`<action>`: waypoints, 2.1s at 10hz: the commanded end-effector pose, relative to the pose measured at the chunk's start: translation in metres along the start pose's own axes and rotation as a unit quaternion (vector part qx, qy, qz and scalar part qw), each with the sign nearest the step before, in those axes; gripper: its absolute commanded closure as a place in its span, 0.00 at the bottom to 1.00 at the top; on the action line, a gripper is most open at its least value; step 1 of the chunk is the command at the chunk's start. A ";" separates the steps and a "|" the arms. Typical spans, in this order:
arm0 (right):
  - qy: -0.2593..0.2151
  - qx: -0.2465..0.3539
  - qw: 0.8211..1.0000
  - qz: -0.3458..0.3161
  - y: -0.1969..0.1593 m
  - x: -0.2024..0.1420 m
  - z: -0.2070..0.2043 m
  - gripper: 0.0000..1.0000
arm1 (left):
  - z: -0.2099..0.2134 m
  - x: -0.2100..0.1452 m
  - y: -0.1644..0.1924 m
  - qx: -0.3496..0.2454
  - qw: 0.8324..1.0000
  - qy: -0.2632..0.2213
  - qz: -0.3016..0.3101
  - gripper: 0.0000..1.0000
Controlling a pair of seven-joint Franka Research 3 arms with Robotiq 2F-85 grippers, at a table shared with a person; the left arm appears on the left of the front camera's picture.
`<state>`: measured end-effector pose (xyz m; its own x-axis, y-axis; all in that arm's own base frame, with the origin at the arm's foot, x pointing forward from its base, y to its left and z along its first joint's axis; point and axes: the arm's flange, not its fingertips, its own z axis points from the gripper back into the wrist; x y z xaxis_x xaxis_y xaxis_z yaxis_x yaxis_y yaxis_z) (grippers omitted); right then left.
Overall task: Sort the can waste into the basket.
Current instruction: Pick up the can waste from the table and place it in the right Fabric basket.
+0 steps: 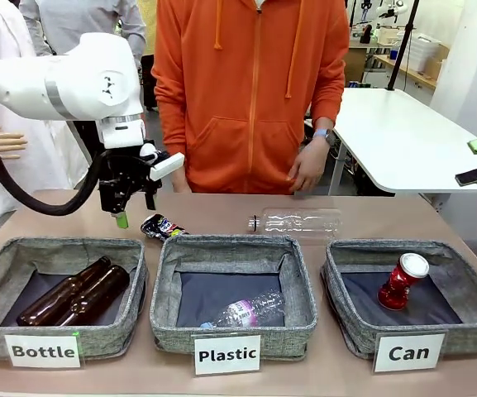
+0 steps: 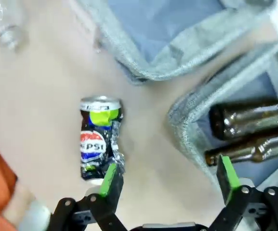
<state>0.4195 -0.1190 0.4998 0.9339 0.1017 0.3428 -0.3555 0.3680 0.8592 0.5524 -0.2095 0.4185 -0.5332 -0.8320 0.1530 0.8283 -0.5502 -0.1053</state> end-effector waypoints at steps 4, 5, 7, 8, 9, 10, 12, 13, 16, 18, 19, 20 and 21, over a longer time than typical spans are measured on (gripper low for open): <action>0.003 0.000 1.000 0.007 0.001 -0.002 0.001 0.00 | -0.011 0.023 0.047 0.038 0.998 -0.004 -0.044 0.00; 0.003 0.000 1.000 0.007 0.001 -0.002 0.001 0.00 | -0.015 0.027 0.059 0.032 0.999 -0.001 -0.037 0.00; 0.003 0.000 1.000 0.007 0.001 -0.002 0.001 0.00 | -0.021 0.025 0.069 0.022 1.000 0.017 -0.010 0.00; 0.003 0.000 1.000 0.007 0.001 -0.002 0.001 0.00 | -0.021 0.015 0.066 0.012 1.000 0.010 -0.010 0.00; 0.003 0.000 1.000 0.007 0.001 -0.002 0.001 0.00 | -0.015 0.007 0.061 0.034 0.999 -0.016 0.006 0.00; 0.003 0.000 1.000 0.007 0.001 -0.002 0.001 0.00 | -0.017 0.000 0.059 0.042 0.999 -0.025 0.017 0.00; 0.003 0.000 1.000 0.007 0.001 -0.002 0.001 0.00 | -0.045 -0.003 0.076 0.027 0.998 -0.009 0.060 0.00; 0.003 0.000 1.000 0.007 0.001 -0.002 0.001 0.00 | -0.058 0.001 0.083 0.008 0.998 0.006 0.062 0.00; 0.003 0.000 1.000 0.007 0.001 -0.002 0.001 0.00 | -0.081 -0.004 0.094 0.007 0.996 0.029 0.090 0.00; 0.003 0.000 1.000 0.007 0.001 -0.002 0.001 0.00 | -0.085 -0.007 0.096 0.009 0.994 0.042 0.103 0.00; 0.003 0.000 1.000 0.007 0.001 -0.002 0.001 0.00 | -0.079 -0.010 0.092 0.016 0.993 0.039 0.106 0.00; 0.003 0.000 1.000 0.007 0.001 -0.002 0.001 0.00 | -0.052 -0.020 0.073 0.058 0.993 -0.003 0.104 0.00; 0.003 0.000 1.000 0.007 0.001 -0.002 0.001 0.00 | -0.018 -0.035 0.045 0.099 0.987 -0.059 0.113 0.00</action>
<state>0.4194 -0.1191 0.4999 0.9338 0.1015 0.3430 -0.3556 0.3680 0.8591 0.6272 -0.2396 0.3600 -0.3277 -0.9331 0.1482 0.9416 -0.3355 -0.0302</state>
